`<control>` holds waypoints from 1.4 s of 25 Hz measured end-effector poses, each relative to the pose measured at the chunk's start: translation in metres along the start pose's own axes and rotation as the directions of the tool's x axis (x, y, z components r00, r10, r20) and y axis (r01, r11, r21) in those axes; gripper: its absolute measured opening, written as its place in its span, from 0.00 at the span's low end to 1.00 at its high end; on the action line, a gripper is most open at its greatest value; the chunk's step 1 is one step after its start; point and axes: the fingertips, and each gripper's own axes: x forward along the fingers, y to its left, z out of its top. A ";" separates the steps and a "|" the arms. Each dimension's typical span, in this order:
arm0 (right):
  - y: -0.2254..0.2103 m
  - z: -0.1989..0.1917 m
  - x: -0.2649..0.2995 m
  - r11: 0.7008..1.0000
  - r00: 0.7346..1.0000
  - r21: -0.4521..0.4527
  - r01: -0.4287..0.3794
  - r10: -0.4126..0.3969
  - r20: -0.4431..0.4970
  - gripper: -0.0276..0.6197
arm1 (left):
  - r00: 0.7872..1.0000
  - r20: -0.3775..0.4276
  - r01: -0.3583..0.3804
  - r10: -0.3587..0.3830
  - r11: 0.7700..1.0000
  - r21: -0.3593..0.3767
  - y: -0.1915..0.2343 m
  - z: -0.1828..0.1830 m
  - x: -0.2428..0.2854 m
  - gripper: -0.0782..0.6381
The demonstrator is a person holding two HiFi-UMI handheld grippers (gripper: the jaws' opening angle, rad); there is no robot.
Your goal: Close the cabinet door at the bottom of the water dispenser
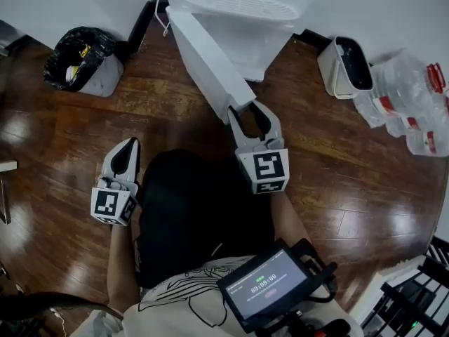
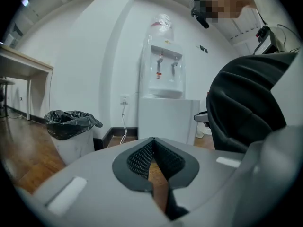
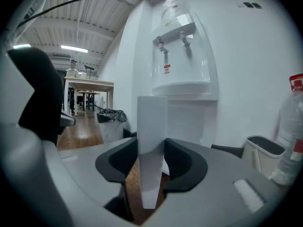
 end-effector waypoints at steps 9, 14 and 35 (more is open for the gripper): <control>-0.039 -0.003 0.004 0.999 0.999 0.023 0.023 -0.022 -0.033 0.32 | 1.000 0.002 -0.031 0.031 0.999 -0.024 0.008 -0.010 -0.004 0.14; -0.074 -0.004 0.012 0.987 0.987 0.049 0.150 -0.147 -0.069 0.35 | 0.999 -0.002 -0.040 0.040 0.999 -0.001 0.013 -0.016 -0.002 0.14; -0.178 0.013 0.084 0.943 0.945 0.107 0.315 -0.301 -0.129 0.05 | 1.000 0.002 0.016 -0.016 1.000 -0.016 0.017 -0.018 0.020 0.14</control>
